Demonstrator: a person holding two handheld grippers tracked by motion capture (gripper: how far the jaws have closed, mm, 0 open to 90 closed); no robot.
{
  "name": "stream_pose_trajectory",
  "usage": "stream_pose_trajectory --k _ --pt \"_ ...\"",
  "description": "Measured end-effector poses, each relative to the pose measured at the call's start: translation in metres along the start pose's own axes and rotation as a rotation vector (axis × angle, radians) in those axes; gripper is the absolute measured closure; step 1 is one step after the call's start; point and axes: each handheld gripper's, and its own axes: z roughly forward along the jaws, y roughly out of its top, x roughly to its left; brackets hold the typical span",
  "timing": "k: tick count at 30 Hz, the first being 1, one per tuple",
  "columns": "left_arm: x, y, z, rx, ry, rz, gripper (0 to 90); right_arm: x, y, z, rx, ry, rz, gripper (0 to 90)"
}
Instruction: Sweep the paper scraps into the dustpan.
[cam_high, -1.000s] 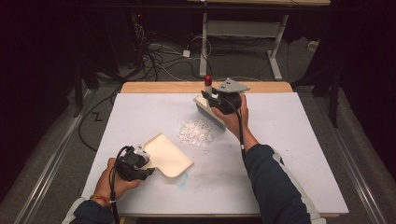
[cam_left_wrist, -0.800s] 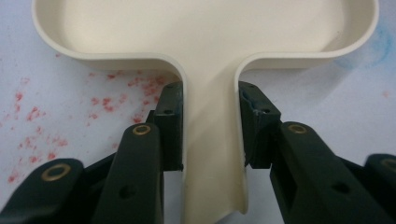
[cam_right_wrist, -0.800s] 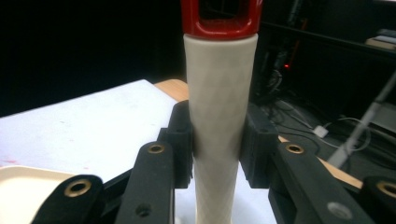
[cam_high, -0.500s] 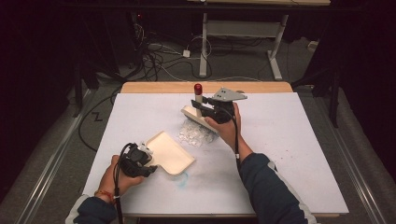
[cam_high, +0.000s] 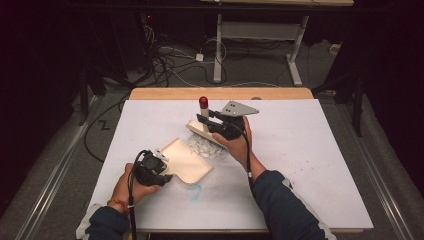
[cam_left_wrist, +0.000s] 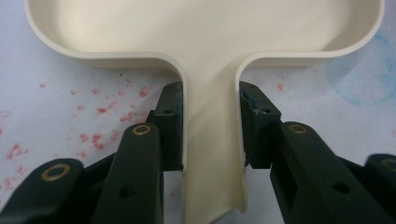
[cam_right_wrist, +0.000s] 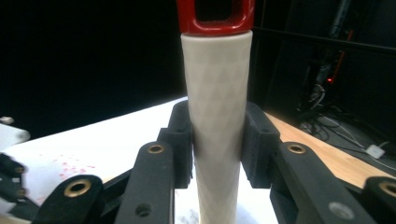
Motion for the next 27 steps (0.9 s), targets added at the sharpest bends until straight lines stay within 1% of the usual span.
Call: stream_pose_trajectory --k 2,3,4,5,6,7,8,9,10,12,13,15,16,17,18,19,20,22,25,27 --pt "0.0 0.003 0.001 0.002 0.0 0.004 63.6 0.002 0.0 0.0 -0.001 0.001 -0.004 69.3" --pt "-0.002 0.006 0.003 0.002 0.007 0.01 63.6 0.006 0.002 0.001 -0.002 0.029 -0.007 69.6" --pt "-0.002 0.006 0.003 0.002 0.007 0.01 63.6 0.007 0.002 0.001 -0.005 0.038 -0.009 69.8" --pt "-0.004 0.009 0.004 0.006 0.01 0.023 63.6 0.009 0.003 0.001 -0.006 0.05 -0.004 69.9" --pt "-0.004 0.009 0.004 0.006 0.01 0.023 63.6 0.009 0.003 0.001 -0.006 0.05 -0.004 69.9" --pt "-0.004 0.01 0.004 0.004 0.008 0.024 63.6 0.014 0.004 0.002 -0.005 0.079 -0.003 69.9" --pt "-0.005 0.011 0.005 0.006 0.01 0.026 63.6 0.017 0.004 0.003 -0.002 0.081 -0.008 69.8" --pt "-0.005 0.012 0.005 0.006 0.012 0.028 63.6 0.017 0.004 0.003 -0.002 0.081 -0.008 69.8" --pt "-0.006 0.012 0.005 0.007 0.014 0.029 63.5 0.024 0.005 0.003 -0.001 0.093 -0.022 69.9" --pt "-0.006 0.012 0.005 0.004 0.016 0.028 63.5 0.026 0.005 0.004 -0.004 0.1 -0.023 69.9" --pt "-0.006 0.012 0.005 0.002 0.017 0.028 63.6 0.03 0.008 0.004 -0.012 0.121 -0.019 70.0" --pt "-0.007 0.011 0.004 -0.003 0.021 0.028 63.5 0.035 0.013 0.005 -0.003 0.14 -0.038 70.1" --pt "-0.007 0.012 0.004 -0.003 0.02 0.03 63.5 0.038 0.015 0.005 -0.001 0.135 -0.051 70.1" --pt "-0.008 0.011 0.004 -0.002 0.018 0.032 63.5 0.038 0.015 0.005 -0.001 0.135 -0.051 70.1" --pt "-0.008 0.011 0.004 -0.005 0.017 0.03 63.6 0.043 0.021 0.004 0.0 0.123 -0.081 70.1" --pt "-0.008 0.011 0.004 -0.009 0.017 0.026 63.6 0.043 0.021 0.004 0.0 0.123 -0.081 70.1" --pt "-0.008 0.011 0.003 -0.004 0.017 0.033 63.5 0.043 0.022 0.003 -0.002 0.12 -0.083 70.1" --pt "-0.007 0.01 0.003 -0.004 0.013 0.034 63.6 0.043 0.026 0.001 -0.004 0.12 -0.079 70.1" --pt "-0.007 0.008 0.002 0.002 0.008 0.039 63.6 0.043 0.037 -0.005 -0.004 0.093 -0.104 70.1" --pt "-0.006 0.006 0.001 -0.001 0.007 0.033 63.6 0.041 0.042 -0.011 -0.015 0.082 -0.11 70.1"
